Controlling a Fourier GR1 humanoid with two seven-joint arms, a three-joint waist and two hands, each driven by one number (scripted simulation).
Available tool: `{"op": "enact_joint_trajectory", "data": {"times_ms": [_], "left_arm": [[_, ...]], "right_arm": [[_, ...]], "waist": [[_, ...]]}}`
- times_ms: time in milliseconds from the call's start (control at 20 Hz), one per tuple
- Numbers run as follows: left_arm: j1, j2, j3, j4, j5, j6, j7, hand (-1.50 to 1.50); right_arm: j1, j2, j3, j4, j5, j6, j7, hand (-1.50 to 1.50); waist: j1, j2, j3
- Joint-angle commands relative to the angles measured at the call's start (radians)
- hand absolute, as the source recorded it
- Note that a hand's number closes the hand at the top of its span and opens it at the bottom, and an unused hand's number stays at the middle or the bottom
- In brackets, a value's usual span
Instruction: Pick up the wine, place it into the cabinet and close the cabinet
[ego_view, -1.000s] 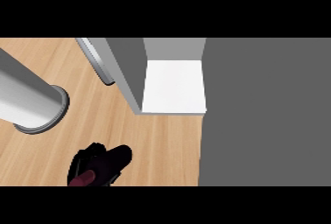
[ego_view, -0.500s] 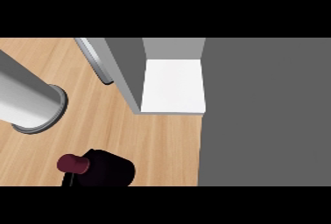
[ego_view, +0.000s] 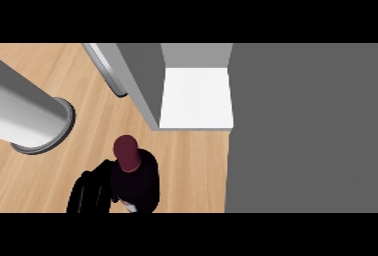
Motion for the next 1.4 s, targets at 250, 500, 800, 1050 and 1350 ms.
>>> {"op": "enact_joint_trajectory", "data": {"times_ms": [250, 500, 800, 1050, 1350], "left_arm": [[-0.239, -0.008, -0.081, -0.087, 0.022, 0.286, 0.207, 1.5], [-0.411, -0.008, -0.124, 0.017, 0.024, 0.421, 0.197, 1.5], [-0.534, -0.008, -0.12, 0.113, -0.04, 0.493, 0.197, 1.5], [-0.66, -0.008, -0.141, 0.287, -0.059, 0.532, 0.174, 1.5], [-0.685, -0.008, -0.3, 0.401, 0.008, 0.679, 0.062, 1.5]], "right_arm": [[-0.078, -0.008, -0.009, 0.074, 0.012, -0.006, -0.015, -1.5], [-0.092, 0.007, 0.018, 0.089, 0.045, -0.018, -0.021, -1.5], [-0.015, -0.001, -0.03, 0.077, -0.018, 0.014, -0.046, -1.5], [-0.048, 0.009, -0.005, 0.033, 0.022, -0.016, -0.03, -1.5], [0.024, 0.023, -0.009, 0.08, 0.032, 0.027, -0.108, -1.5]], "waist": [[-0.005, 0.002, 0.0], [-0.006, 0.002, -0.001], [-0.009, 0.002, 0.0], [-0.01, 0.002, -0.001], [-0.013, 0.002, -0.001]]}}
